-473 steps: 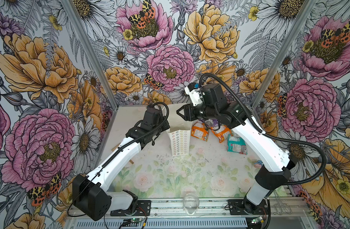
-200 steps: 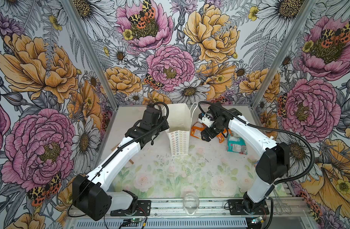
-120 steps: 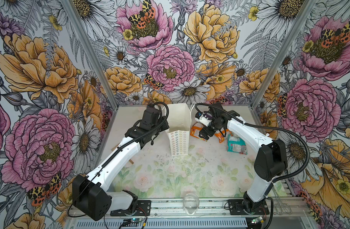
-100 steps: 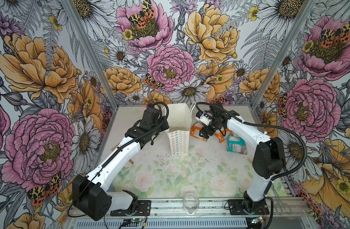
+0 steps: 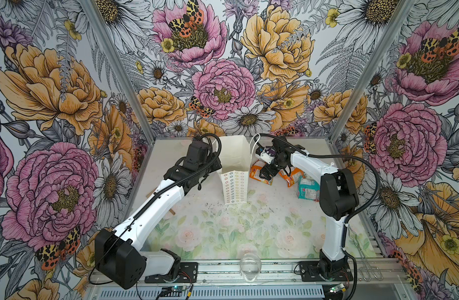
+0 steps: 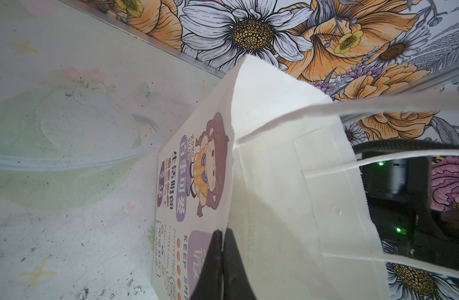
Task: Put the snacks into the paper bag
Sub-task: 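Lower the right gripper and grasp the orange Fox's fruits packet's top edge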
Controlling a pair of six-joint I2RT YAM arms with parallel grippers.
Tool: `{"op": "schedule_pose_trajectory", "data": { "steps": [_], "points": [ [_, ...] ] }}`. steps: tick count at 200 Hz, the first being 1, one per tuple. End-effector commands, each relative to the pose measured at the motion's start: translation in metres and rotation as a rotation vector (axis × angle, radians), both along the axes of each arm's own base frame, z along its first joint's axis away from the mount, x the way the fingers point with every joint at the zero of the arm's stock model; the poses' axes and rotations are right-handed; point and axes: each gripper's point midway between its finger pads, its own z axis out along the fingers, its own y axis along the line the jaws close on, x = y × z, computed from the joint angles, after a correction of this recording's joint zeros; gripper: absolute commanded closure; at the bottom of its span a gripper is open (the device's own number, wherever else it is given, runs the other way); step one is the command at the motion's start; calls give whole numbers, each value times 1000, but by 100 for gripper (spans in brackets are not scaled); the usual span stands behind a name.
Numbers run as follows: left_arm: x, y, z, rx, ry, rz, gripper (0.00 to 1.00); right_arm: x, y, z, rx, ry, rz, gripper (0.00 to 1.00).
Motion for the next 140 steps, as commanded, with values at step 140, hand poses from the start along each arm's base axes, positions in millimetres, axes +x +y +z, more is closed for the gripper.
{"op": "schedule_pose_trajectory", "data": {
  "steps": [140],
  "points": [
    [8,-4,26,-31,-63,-15,100,20,3,-52,-49,89,-70,10]
  ]
}}
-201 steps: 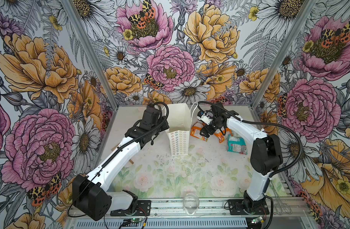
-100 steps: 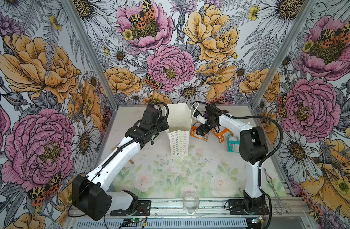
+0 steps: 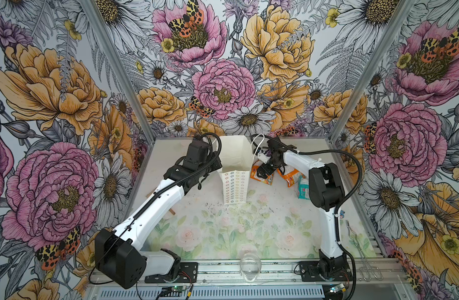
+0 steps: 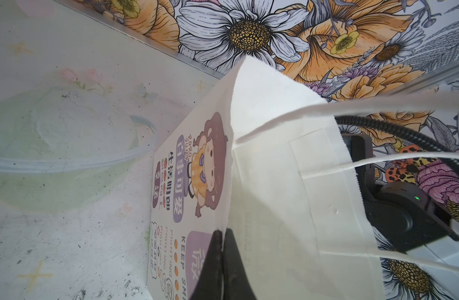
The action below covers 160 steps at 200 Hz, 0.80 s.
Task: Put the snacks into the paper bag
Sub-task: 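Lower the right gripper and grasp the orange Fox's fruits packet's top edge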
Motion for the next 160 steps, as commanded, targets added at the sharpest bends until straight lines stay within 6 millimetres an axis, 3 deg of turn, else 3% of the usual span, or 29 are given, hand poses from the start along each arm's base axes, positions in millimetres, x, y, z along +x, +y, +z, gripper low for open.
{"op": "schedule_pose_trajectory", "data": {
  "steps": [1,83,115,160],
  "points": [
    [7,-1,22,-25,-58,-8,100,-9,2,-12,-10,58,-6,10],
    [7,0,21,-23,-55,-5,100,-34,-18,-43,-176,170,-29,26],
    [6,-2,21,-25,-55,-10,100,-38,-20,-38,-174,179,-57,38],
    [4,0,21,-27,-57,-8,100,-43,-11,-13,-90,182,-105,54]
  ]
}}
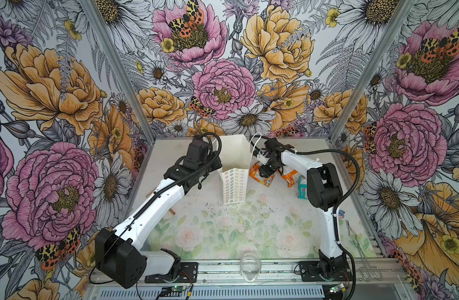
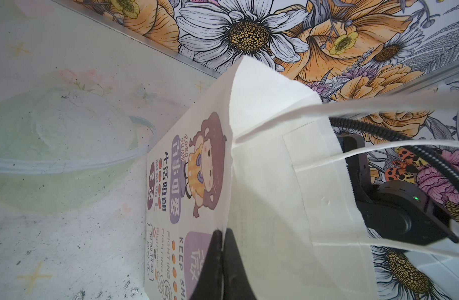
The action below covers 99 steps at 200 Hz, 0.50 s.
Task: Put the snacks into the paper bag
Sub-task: 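Lower the right gripper and grasp the orange Fox's fruits packet's top edge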
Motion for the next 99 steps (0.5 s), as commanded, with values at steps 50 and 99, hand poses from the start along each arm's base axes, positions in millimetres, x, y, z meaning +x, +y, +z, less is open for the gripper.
{"op": "schedule_pose_trajectory", "data": {
  "steps": [50,99],
  "points": [
    [3,0,21,-29,-56,-6,100,-30,-1,33,88,112,-150,84],
    [0,-2,23,-32,-62,-9,100,-26,-2,69,189,143,-281,100]
  ]
}}
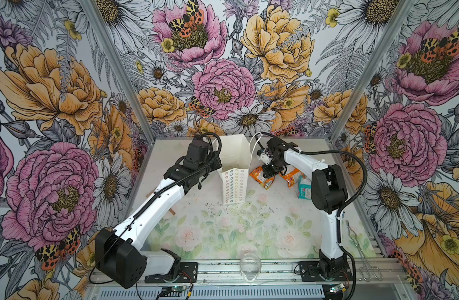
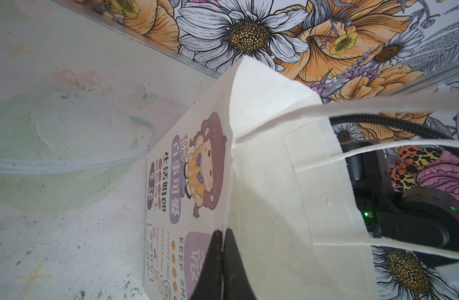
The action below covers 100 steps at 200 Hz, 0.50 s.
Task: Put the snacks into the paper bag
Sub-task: 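Lower the right gripper and grasp the orange Fox's fruits packet's top edge, then lift the orange packet with the right gripper and carry it over the bag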
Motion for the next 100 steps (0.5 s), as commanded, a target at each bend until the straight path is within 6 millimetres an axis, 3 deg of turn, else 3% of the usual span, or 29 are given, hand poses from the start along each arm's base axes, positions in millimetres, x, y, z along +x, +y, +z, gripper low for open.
{"op": "schedule_pose_trajectory", "data": {
  "steps": [1,25,49,100],
  "points": [
    [0,-1,23,-31,-62,-9,100,5,4,46,98,-21,-97,100],
    [0,0,24,-31,-66,-6,100,5,7,68,204,15,-189,100],
    [-1,-1,25,-34,-66,-6,100,9,8,102,359,50,-285,100],
    [-2,-1,24,-38,-67,-7,100,25,-20,204,474,-113,-494,100]
  ]
}}
